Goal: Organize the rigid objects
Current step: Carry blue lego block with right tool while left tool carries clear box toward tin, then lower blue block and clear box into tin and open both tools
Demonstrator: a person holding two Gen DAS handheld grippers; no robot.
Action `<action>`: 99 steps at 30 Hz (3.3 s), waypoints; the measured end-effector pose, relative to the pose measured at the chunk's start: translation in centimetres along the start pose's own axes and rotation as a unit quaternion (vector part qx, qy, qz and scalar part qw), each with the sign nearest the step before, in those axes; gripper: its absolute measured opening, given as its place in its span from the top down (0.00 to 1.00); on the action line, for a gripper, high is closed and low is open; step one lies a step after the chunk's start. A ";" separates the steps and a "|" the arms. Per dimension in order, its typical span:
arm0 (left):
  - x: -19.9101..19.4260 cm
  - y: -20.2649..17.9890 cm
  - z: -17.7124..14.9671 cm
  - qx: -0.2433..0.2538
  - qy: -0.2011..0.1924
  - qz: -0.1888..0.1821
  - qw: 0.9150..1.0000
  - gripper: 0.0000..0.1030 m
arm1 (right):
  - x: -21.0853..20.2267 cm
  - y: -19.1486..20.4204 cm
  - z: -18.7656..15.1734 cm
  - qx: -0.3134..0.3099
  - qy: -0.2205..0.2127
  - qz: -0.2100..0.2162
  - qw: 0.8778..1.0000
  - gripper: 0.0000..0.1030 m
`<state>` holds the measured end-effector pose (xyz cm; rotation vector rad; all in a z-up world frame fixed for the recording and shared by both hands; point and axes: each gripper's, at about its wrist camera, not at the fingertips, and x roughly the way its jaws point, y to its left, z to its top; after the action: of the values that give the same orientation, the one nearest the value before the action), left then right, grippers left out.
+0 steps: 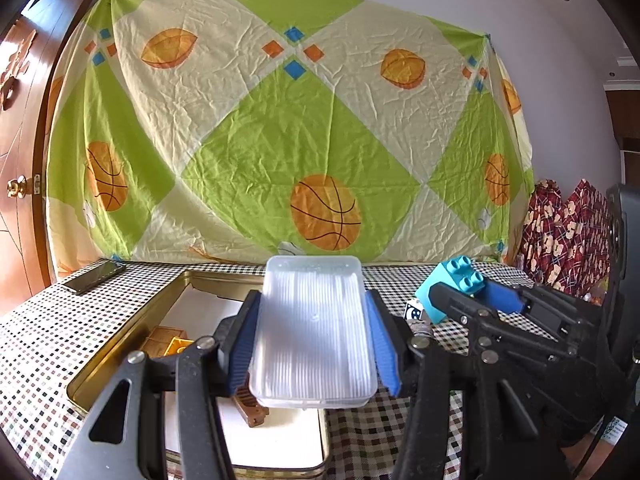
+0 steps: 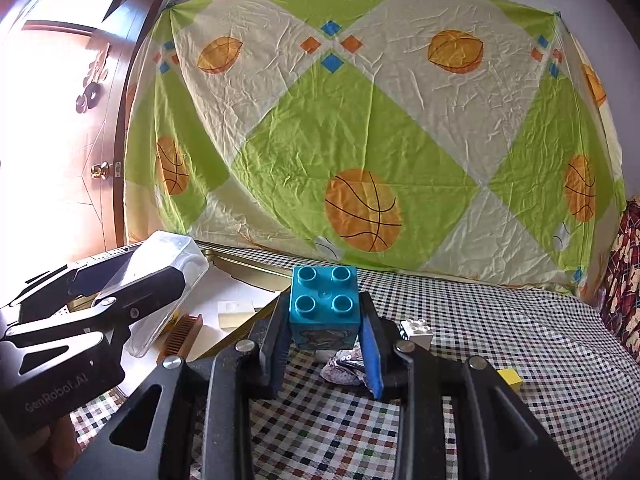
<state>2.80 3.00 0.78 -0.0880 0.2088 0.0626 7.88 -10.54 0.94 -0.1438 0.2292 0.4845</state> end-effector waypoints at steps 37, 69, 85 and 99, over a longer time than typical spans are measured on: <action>-0.1 7.1 0.0 -0.041 0.021 0.059 0.997 0.50 | 2.0 6.2 0.9 -0.037 0.007 0.050 0.998 0.67; 1.6 9.9 0.4 -0.030 0.052 0.074 0.995 0.51 | 4.1 9.5 1.0 -0.057 0.030 0.085 0.994 0.67; 6.2 10.6 1.8 -0.034 0.152 0.030 0.987 0.50 | 9.2 8.3 2.3 -0.033 0.102 0.118 0.987 0.67; 8.3 10.9 2.7 -0.022 0.173 0.068 0.982 0.24 | 12.5 7.7 2.3 -0.008 0.139 0.127 0.982 0.46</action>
<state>10.64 14.55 0.77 -0.1291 0.5612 0.1888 15.33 2.20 -0.61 -0.2001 0.5216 0.7203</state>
